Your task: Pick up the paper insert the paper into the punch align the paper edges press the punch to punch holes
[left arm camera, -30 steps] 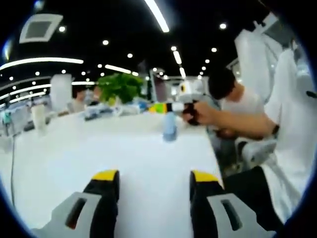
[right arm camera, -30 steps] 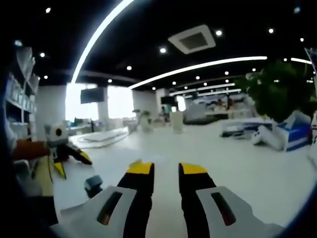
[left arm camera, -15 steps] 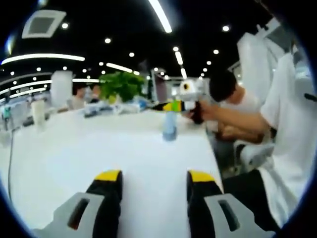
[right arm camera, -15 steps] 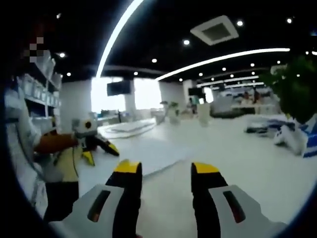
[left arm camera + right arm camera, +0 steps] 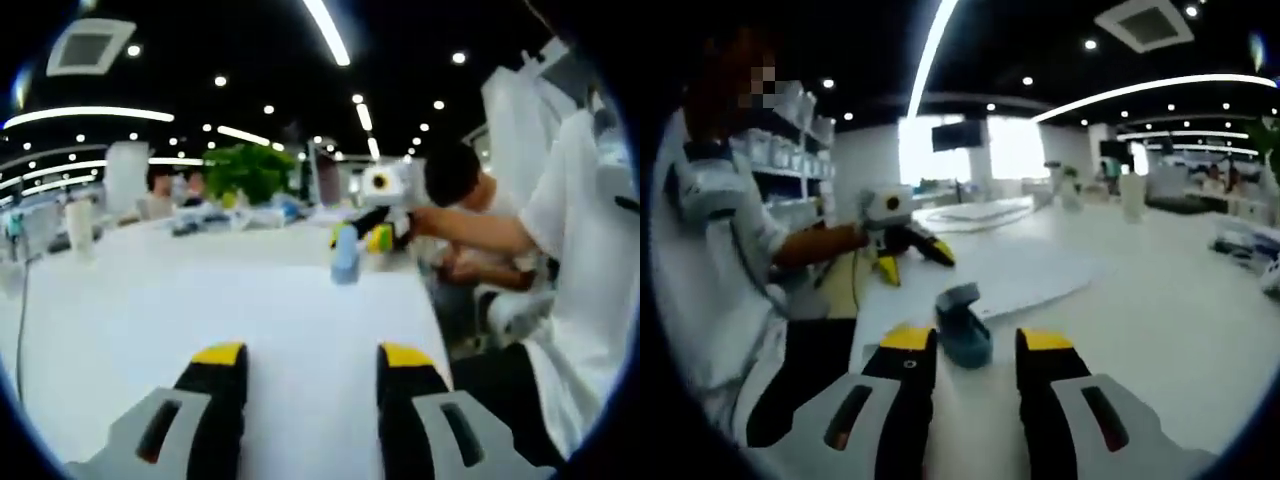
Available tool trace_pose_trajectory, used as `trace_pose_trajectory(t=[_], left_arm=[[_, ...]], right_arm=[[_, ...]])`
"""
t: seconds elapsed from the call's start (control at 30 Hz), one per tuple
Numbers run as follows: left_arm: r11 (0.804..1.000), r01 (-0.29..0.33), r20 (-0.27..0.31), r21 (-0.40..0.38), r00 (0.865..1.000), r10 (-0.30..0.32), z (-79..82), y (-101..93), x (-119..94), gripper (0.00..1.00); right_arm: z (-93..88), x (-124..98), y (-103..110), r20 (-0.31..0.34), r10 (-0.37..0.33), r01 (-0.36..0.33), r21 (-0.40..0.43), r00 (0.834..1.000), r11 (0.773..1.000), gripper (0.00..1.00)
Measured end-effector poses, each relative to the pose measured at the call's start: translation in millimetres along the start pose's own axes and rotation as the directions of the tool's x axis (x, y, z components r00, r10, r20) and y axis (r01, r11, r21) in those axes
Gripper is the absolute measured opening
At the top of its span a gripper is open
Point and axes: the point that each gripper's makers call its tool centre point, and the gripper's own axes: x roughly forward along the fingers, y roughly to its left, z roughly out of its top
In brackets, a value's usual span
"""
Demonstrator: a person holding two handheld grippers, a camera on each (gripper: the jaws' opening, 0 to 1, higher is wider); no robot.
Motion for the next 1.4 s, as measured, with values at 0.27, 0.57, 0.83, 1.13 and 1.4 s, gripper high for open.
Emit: trace_pose_trajectory(t=[0.27, 0.57, 0.83, 1.13, 1.4], left_arm=[[1.000, -0.007, -0.001, -0.003, 1.000, 0.007, 0.1, 2.5, 1, 0.52], [1.000, -0.005, -0.003, -0.007, 1.000, 0.005, 0.4, 3.5, 3, 0.51], [1.000, -0.011, -0.004, -0.009, 1.000, 0.011, 0.5, 6.2, 3, 0.49], [1.000, -0.024, -0.006, -0.012, 1.000, 0.024, 0.7, 9.0, 4, 0.47], [1.000, -0.027, -0.007, -0.013, 1.000, 0.027, 0.6, 9.9, 5, 0.47]], right_arm=[[-12.6, 17, 2, -0.093, 0.064, -0.070, -0.065, 0.994, 0.995, 0.33], [-17.8, 22, 6, -0.110, 0.144, -0.154, -0.095, 0.984, 0.983, 0.25], [-17.1, 22, 6, -0.089, 0.164, -0.173, -0.114, 0.983, 0.978, 0.23], [-18.6, 14, 10, -0.091, 0.192, -0.201, -0.107, 0.977, 0.974, 0.22], [-21.2, 9, 19, -0.097, 0.205, -0.215, -0.122, 0.974, 0.969, 0.22]])
